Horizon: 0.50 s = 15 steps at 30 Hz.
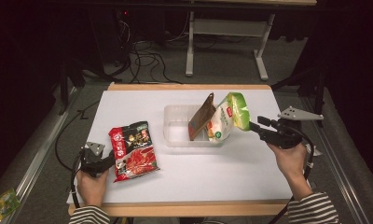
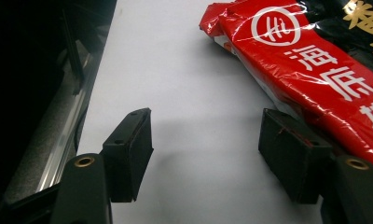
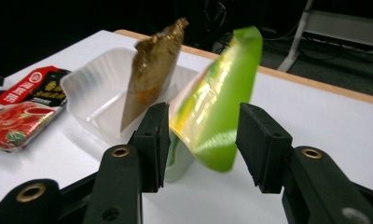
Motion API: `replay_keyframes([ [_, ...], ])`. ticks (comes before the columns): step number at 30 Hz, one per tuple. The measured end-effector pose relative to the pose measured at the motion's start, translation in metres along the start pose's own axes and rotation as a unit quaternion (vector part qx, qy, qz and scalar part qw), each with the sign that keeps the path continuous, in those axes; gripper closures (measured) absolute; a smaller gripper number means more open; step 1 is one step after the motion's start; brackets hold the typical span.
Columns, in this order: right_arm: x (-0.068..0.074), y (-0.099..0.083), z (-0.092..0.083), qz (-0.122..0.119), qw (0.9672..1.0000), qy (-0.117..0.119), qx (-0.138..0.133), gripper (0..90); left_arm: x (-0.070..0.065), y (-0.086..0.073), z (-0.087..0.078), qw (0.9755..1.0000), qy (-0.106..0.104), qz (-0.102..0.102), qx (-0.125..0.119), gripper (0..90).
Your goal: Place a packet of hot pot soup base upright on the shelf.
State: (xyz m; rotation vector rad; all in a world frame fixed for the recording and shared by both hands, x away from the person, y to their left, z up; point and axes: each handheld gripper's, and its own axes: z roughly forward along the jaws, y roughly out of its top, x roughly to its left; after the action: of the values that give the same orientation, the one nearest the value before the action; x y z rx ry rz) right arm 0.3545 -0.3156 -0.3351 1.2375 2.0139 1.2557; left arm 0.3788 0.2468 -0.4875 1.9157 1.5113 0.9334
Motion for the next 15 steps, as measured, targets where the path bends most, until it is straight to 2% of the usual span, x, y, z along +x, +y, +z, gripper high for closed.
replay_keyframes([
  [6, -0.007, -0.022, 0.0, 0.01, 0.9999, -0.012, 0.004, 54.9, -0.001, 0.0, 0.0, 1.0, 0.0, 0.001, -0.001, 35.7],
  [15, -0.013, -0.055, 0.016, 0.023, 0.9987, -0.028, 0.036, 54.8, 0.0, 0.0, 0.0, 1.0, -0.002, 0.001, 0.0, 36.1],
])
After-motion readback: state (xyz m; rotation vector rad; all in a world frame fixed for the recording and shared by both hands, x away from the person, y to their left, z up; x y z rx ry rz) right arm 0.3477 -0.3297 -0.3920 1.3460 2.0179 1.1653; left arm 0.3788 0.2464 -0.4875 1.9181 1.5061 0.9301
